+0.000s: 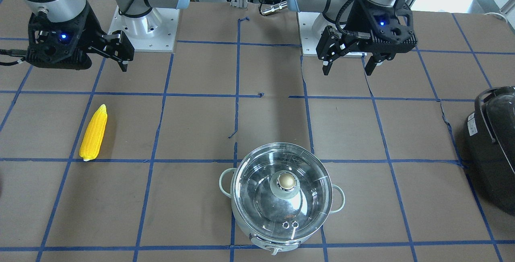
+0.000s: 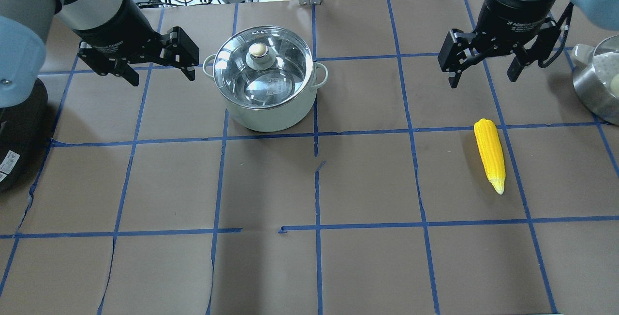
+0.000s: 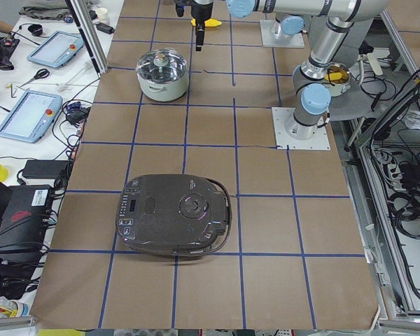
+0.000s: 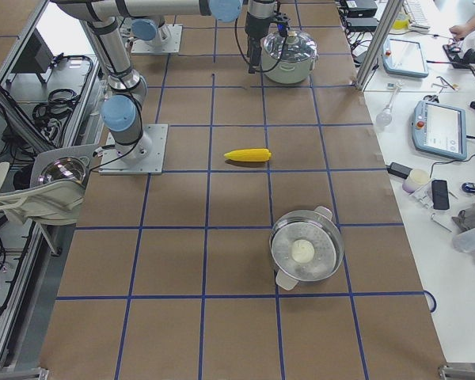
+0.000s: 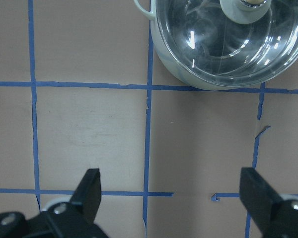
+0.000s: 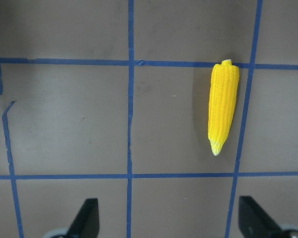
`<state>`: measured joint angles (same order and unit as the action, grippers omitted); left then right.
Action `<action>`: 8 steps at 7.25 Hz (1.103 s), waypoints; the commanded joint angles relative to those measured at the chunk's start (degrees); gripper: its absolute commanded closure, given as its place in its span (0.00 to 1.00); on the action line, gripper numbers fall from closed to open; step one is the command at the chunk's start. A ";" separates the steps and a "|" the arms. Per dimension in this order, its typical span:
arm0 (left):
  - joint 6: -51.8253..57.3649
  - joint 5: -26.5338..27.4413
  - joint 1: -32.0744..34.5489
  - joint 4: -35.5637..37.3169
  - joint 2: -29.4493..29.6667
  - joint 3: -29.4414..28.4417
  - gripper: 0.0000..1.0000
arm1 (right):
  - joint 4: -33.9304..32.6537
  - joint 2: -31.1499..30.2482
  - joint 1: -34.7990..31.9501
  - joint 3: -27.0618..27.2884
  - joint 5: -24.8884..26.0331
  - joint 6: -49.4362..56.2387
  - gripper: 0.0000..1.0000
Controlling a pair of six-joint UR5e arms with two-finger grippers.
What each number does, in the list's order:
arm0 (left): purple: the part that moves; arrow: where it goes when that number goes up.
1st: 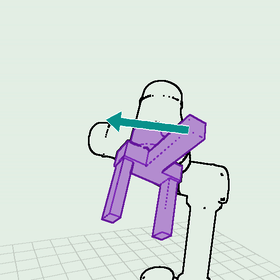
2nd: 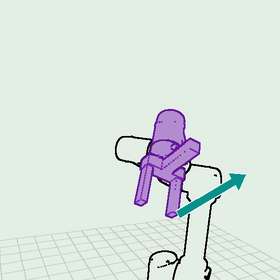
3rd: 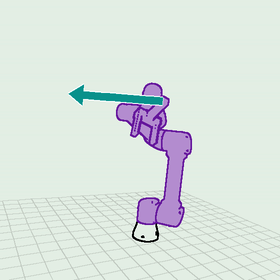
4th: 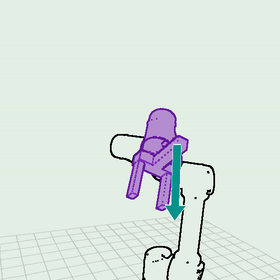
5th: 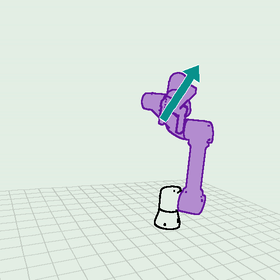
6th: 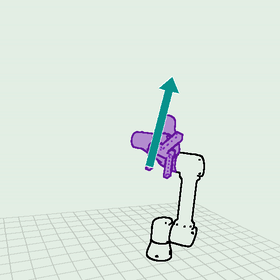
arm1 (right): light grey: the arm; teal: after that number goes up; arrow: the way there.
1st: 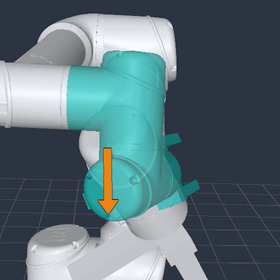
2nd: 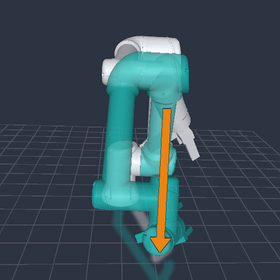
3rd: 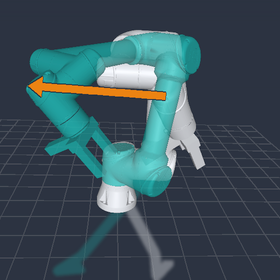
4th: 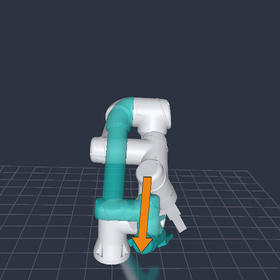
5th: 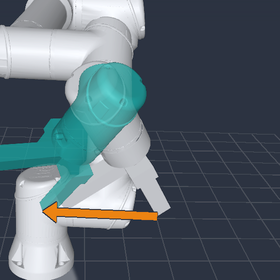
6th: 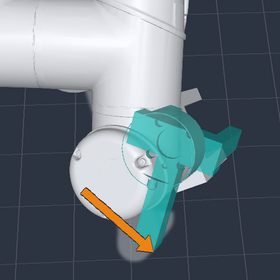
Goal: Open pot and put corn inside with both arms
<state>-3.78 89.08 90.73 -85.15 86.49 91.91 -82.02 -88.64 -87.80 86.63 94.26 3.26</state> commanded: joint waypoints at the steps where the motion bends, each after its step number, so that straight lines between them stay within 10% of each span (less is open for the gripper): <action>1: 0.00 -0.05 -0.03 -0.01 0.00 0.03 0.00 | -0.68 0.65 2.09 0.12 -0.13 -0.10 0.00; 8: -4.10 1.61 6.01 12.73 22.20 -10.49 0.00 | -7.15 1.97 10.63 11.18 0.31 0.34 0.00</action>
<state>-5.07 89.24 93.96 -74.02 103.97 84.79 -86.59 -87.01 -77.41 96.25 94.45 3.50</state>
